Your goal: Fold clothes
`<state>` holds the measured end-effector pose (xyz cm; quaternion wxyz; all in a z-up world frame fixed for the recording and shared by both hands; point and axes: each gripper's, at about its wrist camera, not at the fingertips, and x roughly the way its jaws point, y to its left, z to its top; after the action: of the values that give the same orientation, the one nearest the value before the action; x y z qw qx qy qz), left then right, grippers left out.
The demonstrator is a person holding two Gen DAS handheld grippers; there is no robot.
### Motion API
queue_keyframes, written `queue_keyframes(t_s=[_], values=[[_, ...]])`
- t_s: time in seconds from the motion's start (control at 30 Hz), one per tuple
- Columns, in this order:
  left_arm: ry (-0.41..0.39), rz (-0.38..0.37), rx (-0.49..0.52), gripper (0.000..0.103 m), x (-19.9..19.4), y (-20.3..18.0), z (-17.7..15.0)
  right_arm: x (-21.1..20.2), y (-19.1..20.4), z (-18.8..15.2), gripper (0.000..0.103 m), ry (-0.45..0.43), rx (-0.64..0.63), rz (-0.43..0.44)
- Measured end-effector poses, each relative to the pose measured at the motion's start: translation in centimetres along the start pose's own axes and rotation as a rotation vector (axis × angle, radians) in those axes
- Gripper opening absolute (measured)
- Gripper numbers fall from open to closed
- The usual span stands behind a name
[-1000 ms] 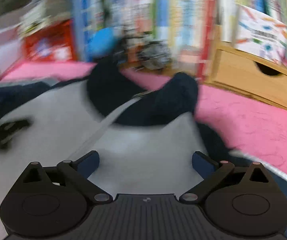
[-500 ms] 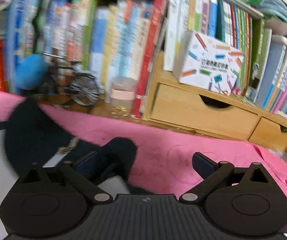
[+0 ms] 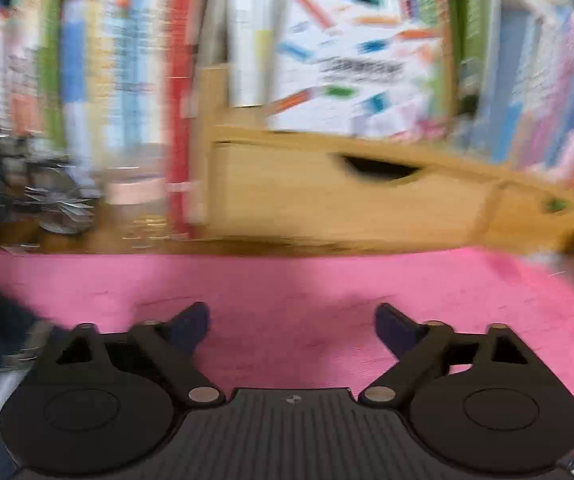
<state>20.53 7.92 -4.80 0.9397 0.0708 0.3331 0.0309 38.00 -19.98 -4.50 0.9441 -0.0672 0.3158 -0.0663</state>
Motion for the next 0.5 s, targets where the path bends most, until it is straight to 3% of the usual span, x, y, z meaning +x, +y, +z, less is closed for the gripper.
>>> queue_keyframes(t_s=[0.03,0.13,0.3,0.37,0.5], values=[[0.006,-0.012,-0.015,0.103,0.1,0.2,0.0,-0.7,-0.1,-0.2,0.088,-0.012,-0.020,0.010],[0.017,-0.032,-0.041,0.103,0.3,0.6,0.0,-4.8,-0.1,-1.6,0.089,-0.058,-0.085,0.152],[0.015,-0.027,-0.038,0.103,0.4,0.4,0.0,-11.5,1.7,-5.2,0.092,-0.015,-0.220,0.487],[0.016,-0.030,-0.042,0.103,0.4,0.5,0.0,-13.2,1.9,-7.1,0.093,0.043,-0.237,0.547],[0.018,-0.040,-0.049,0.103,0.4,0.6,0.0,-15.9,-0.3,-11.1,0.096,0.118,-0.221,0.544]])
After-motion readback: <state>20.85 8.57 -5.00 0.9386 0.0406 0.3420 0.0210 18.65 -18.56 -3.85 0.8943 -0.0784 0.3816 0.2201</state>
